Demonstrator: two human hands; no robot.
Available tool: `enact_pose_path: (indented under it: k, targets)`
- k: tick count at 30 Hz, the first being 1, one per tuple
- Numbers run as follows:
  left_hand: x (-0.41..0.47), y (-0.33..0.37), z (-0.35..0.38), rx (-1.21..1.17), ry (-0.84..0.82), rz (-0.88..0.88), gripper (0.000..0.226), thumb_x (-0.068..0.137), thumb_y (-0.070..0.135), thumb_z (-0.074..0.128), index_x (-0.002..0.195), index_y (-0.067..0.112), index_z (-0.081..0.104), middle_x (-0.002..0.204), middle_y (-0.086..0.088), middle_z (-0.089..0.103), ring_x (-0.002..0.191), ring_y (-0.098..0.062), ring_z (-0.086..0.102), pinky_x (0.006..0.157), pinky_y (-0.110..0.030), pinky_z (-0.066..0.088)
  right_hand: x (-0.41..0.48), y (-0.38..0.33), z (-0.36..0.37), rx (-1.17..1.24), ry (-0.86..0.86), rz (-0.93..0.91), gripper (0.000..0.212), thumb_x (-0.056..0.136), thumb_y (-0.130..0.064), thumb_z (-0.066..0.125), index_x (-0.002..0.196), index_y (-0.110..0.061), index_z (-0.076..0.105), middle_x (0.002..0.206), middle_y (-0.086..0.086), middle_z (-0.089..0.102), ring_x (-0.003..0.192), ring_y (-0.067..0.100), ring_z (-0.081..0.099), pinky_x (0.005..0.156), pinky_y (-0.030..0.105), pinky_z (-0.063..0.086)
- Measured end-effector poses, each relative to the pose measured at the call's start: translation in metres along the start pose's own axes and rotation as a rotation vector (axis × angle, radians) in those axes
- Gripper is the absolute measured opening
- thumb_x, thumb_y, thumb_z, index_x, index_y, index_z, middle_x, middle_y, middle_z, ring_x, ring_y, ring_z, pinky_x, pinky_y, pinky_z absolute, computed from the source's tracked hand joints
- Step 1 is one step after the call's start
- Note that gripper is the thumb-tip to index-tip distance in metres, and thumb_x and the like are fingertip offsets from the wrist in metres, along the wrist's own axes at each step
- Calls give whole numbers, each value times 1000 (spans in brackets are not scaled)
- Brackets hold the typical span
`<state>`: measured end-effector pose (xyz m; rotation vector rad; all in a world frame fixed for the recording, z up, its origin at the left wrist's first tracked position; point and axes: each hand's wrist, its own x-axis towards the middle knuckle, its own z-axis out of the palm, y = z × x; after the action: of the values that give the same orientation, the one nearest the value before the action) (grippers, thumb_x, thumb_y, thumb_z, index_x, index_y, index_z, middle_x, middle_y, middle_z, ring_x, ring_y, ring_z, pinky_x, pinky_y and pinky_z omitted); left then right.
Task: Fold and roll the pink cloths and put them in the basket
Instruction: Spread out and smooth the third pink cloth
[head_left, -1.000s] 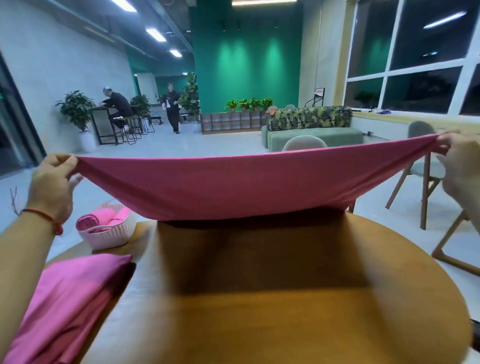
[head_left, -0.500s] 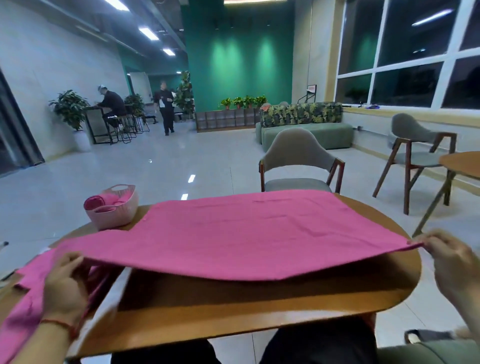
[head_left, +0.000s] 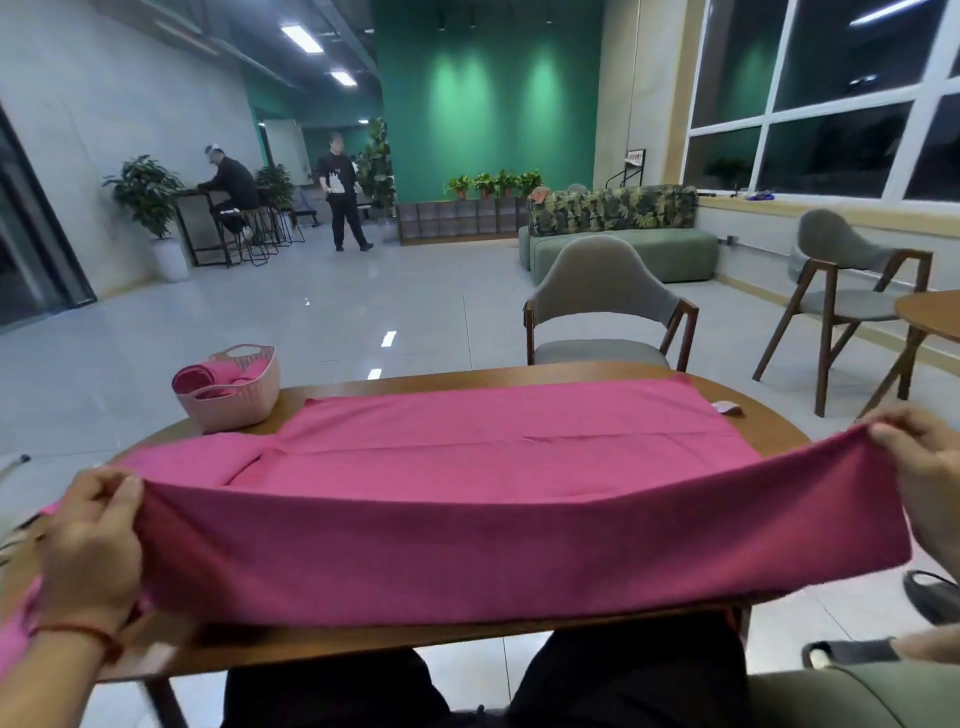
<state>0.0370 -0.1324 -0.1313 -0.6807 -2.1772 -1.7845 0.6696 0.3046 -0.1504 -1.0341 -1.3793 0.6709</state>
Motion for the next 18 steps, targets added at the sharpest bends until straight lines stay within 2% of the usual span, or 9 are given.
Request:
enact_pose_path:
  k: [2, 3, 6, 8, 10, 11, 13, 15, 18]
  targets:
    - [9, 20, 22, 37, 40, 62, 12, 106, 22, 54, 104, 14, 63, 97, -14, 63, 83, -20, 55, 72, -13, 42, 38, 6, 10, -89, 5, 79, 15, 94, -41, 62, 98, -31, 72, 83, -8, 69, 80, 15, 60, 59, 13, 48]
    - [18, 23, 32, 41, 60, 71, 13, 105, 21, 55, 106, 12, 64, 99, -14, 63, 84, -19, 55, 72, -13, 41, 54, 5, 20, -76, 50, 86, 17, 93, -42, 61, 99, -30, 72, 87, -4, 70, 84, 19, 60, 63, 18, 50]
    - [46, 18, 55, 66, 93, 31, 18, 102, 26, 56, 107, 11, 65, 102, -13, 65, 95, -25, 58, 83, -32, 42, 80, 7, 41, -79, 61, 98, 19, 91, -44, 61, 99, -31, 72, 96, 4, 72, 89, 23, 61, 73, 37, 52]
    - [61, 21, 66, 58, 110, 17, 21, 100, 30, 56, 107, 13, 65, 102, -10, 66, 96, -26, 59, 85, -35, 42, 75, -17, 56, -61, 72, 145, 12, 92, -39, 61, 91, -35, 72, 88, -4, 68, 83, 15, 60, 71, 25, 50]
    - [78, 24, 85, 58, 112, 24, 22, 98, 33, 55, 105, 15, 64, 101, -10, 66, 97, -29, 60, 86, -37, 43, 84, -23, 75, -77, 101, 202, 16, 96, -32, 61, 85, -35, 70, 82, -12, 66, 74, 4, 58, 63, 9, 45]
    - [85, 25, 94, 71, 108, 32, 21, 98, 34, 54, 104, 16, 63, 100, -10, 66, 97, -31, 60, 86, -38, 43, 91, -20, 83, -73, 106, 224, 15, 97, -32, 61, 85, -35, 70, 83, -12, 68, 74, 2, 59, 62, 7, 44]
    - [99, 30, 111, 116, 111, 19, 20, 97, 33, 53, 102, 16, 63, 98, -9, 65, 95, -30, 59, 85, -38, 42, 112, -3, 94, -112, 107, 219, 11, 93, -40, 61, 91, -37, 71, 88, -6, 72, 83, 16, 67, 66, 17, 51]
    - [115, 35, 131, 139, 122, 7, 19, 97, 32, 52, 101, 16, 62, 99, -11, 65, 96, -31, 59, 85, -40, 43, 143, 26, 103, -171, 80, 234, 17, 89, -48, 60, 96, -37, 71, 86, -9, 73, 96, 33, 71, 71, 31, 56]
    - [144, 34, 160, 187, 127, -16, 22, 96, 34, 50, 103, 17, 61, 103, -16, 67, 100, -36, 61, 89, -44, 46, 170, 25, 129, -225, 96, 220, 21, 88, -52, 57, 98, -39, 70, 88, -8, 71, 101, 34, 70, 72, 29, 54]
